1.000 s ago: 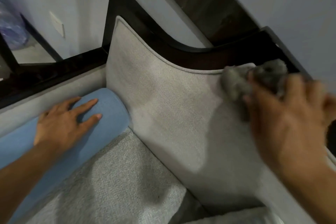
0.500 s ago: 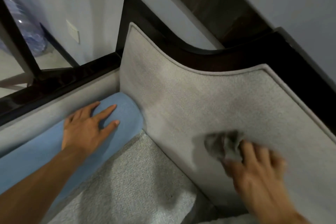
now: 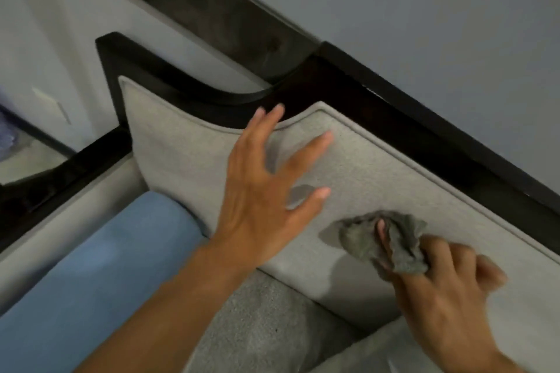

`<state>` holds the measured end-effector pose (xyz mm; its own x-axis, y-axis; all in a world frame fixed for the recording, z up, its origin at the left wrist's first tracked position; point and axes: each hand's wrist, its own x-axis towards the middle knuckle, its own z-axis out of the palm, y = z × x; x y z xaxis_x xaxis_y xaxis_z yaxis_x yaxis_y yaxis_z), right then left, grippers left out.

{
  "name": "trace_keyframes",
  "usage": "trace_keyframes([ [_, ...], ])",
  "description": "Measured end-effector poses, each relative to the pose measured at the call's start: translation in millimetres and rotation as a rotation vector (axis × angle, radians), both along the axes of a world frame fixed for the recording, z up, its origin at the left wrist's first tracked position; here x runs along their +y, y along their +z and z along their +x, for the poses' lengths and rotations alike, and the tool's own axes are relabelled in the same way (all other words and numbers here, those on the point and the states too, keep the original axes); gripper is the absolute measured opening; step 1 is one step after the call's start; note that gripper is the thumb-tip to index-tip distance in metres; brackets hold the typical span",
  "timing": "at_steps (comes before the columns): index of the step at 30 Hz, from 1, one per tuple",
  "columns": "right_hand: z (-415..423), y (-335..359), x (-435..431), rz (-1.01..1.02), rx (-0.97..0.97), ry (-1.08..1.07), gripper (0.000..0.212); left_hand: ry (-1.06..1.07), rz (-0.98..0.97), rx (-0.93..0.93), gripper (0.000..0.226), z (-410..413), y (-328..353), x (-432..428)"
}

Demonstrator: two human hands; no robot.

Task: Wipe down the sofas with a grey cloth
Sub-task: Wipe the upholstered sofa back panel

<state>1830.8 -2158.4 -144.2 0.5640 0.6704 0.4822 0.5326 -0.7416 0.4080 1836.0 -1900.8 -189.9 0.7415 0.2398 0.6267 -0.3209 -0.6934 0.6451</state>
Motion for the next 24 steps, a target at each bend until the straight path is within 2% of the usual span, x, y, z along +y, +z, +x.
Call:
trace_keyframes([
  [3,14.2,19.2,18.7,0.096,-0.005,0.024,0.037,-0.069,0.11,-0.008,0.058,21.1,22.9,-25.1],
  [7,17.4,6.5,7.3,0.156,-0.022,0.047,0.025,-0.057,0.143,0.065,0.06,23.6,15.6,-34.9],
  [11,-1.3,8.5,-53.8,0.107,0.005,-0.012,0.042,-0.065,0.159,0.073,0.065,25.8,12.2,-31.0],
  [14,10.9,18.9,-34.6,0.232,-0.053,0.007,0.023,-0.062,0.162,0.076,0.063,26.5,12.4,-35.5],
  [17,26.3,12.1,10.1,0.393,-0.119,0.041,0.019,-0.051,0.168,0.082,0.061,24.6,11.4,-32.4],
  [19,25.0,8.4,8.1,0.419,-0.091,0.035,0.019,-0.05,0.183,0.094,0.062,24.9,11.6,-33.6],
  [21,16.0,9.1,-20.0,0.46,-0.028,-0.037,0.023,-0.047,0.168,0.105,0.062,24.9,12.6,-34.6],
  [24,-0.3,21.9,-57.9,0.597,0.006,-0.262,0.03,-0.04,0.137,0.108,0.061,22.8,13.1,-37.9],
])
